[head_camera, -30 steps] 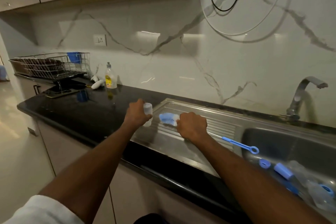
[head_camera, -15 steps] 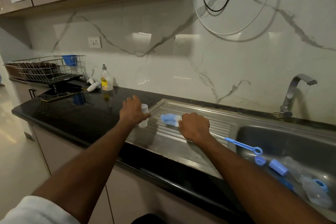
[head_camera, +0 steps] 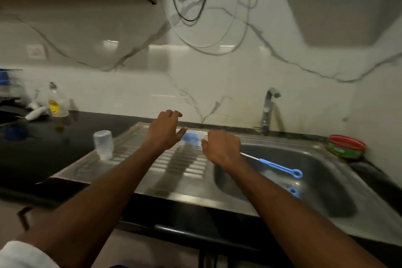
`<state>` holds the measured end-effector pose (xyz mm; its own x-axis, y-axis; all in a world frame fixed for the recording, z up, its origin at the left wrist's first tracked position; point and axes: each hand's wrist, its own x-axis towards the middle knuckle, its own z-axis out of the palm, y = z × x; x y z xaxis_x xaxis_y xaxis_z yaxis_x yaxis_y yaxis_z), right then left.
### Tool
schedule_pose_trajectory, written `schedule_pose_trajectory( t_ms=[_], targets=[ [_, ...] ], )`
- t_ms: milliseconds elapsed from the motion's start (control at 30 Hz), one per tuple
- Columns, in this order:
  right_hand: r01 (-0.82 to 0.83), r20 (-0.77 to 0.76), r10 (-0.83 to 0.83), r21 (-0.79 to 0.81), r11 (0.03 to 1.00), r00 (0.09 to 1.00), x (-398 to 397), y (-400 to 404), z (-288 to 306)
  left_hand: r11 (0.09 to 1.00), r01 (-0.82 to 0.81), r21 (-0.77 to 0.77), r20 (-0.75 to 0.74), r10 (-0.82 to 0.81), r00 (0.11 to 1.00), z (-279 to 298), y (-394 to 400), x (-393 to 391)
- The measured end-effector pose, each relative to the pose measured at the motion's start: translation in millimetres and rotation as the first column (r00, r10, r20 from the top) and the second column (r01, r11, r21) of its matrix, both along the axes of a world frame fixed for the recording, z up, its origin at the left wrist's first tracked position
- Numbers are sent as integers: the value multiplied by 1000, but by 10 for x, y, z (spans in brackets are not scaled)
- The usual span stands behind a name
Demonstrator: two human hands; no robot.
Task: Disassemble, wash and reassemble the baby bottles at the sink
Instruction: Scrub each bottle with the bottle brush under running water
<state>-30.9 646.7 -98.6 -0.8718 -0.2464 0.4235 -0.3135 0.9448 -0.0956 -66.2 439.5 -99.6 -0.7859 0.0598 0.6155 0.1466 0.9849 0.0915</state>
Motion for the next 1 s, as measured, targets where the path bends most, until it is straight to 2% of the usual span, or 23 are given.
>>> schedule_pose_trajectory(
  t_ms=[100,267,333,400,467,567,667,800,900,1000],
  targets=[
    [115,-1,-115,10,993,993,-37,585,-47,996,94,-7,0,-94,996,-167,634,-155],
    [254,107,-258,52,966,960,-143,1476,-261,974,195,117,52,-202,978,-496,1524,-320],
    [305,149,-314,77,949,938,-203,1722,-367,975,216,55,129,-222,967,-640,1773,-410],
    [350,188,-374,150,925,908,-283,1912,-454,967,235,-96,218,-210,953,-756,1984,-535],
    [362,284,-414,219,906,865,-383,2089,-535,957,228,-180,282,-172,944,-843,2178,-654],
    [343,455,-441,285,895,774,-538,2296,-682,941,252,-227,416,-141,898,-1032,2387,-833],
    [340,603,-397,213,916,692,-727,2487,-797,918,346,-195,577,-178,797,-1210,2520,-1013],
    [390,536,-412,160,907,737,-919,2633,-857,871,474,-133,769,-211,604,-1355,2665,-1165],
    [398,533,-412,149,905,739,-973,2663,-879,846,528,-82,767,-284,576,-1375,2751,-1209],
    [442,443,-476,187,878,759,-937,2706,-797,791,612,-16,709,-422,564,-1382,2828,-1199]
  ],
)
